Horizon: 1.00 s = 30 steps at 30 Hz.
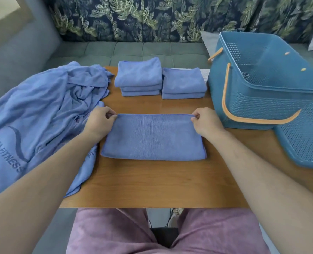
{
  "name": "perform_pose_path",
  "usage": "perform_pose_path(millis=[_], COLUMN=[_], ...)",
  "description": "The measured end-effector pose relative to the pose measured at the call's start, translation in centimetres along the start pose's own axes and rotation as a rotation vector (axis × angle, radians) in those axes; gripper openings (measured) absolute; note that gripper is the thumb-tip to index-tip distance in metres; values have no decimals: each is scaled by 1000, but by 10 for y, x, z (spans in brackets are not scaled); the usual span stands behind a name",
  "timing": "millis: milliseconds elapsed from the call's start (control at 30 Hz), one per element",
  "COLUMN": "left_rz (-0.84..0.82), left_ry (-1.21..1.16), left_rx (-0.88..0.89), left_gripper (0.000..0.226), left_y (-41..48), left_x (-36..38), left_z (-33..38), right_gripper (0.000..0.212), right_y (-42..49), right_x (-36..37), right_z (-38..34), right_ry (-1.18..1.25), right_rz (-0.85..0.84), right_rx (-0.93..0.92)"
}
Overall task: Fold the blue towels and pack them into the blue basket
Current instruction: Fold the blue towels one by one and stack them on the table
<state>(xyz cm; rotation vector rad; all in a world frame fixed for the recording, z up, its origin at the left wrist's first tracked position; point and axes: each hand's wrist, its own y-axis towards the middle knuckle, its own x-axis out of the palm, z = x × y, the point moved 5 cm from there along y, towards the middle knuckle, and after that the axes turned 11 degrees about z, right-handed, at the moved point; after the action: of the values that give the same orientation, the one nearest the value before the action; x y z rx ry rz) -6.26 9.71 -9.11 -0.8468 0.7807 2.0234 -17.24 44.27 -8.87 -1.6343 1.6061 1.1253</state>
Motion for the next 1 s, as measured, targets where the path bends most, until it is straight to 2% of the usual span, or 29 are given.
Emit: perform_pose_path(millis=[67,133,200,233,300,400,500,667,833,933,1000], left_rz=[69,203,253,200,-23,-197,-238,-271,-273,-236,-273], left_ry=[12,115,97,50,13,101,217,277,345,345,303], left_rx=[17,114,289,370,436,394,362,301,316,433,468], left_gripper=[17,22,25,30,44,50,52,54,56,54,50], left_y=[-2,-12,-32,-44,-65,-74,-65,-39,-37,-42,-47], left_x=[-1,-3,4,14,43,67,62,40,38,36,38], left_z=[-2,10,43,62,86,82,58,19,20,37,43], right_gripper=[20,36,43,46,56,57,59,63,64,58,53], right_y=[-4,-19,-45,-59,-79,-88,-82,-71,-71,-92,-113], right_x=[-2,-7,0,11,39,65,62,39,36,25,30], right_z=[-4,-24,-59,-75,-98,-97,-76,-29,-31,-72,-102], right_ry=[-141,-273,-205,-147,-67,-153,-227,-288,-347,-269,-156], right_rz=[55,159,206,176,45,-118,-146,-132,-74,101,106], right_rx=[-27,-117,-276,-335,-349,-286,-260,-164,-137,-269,-366])
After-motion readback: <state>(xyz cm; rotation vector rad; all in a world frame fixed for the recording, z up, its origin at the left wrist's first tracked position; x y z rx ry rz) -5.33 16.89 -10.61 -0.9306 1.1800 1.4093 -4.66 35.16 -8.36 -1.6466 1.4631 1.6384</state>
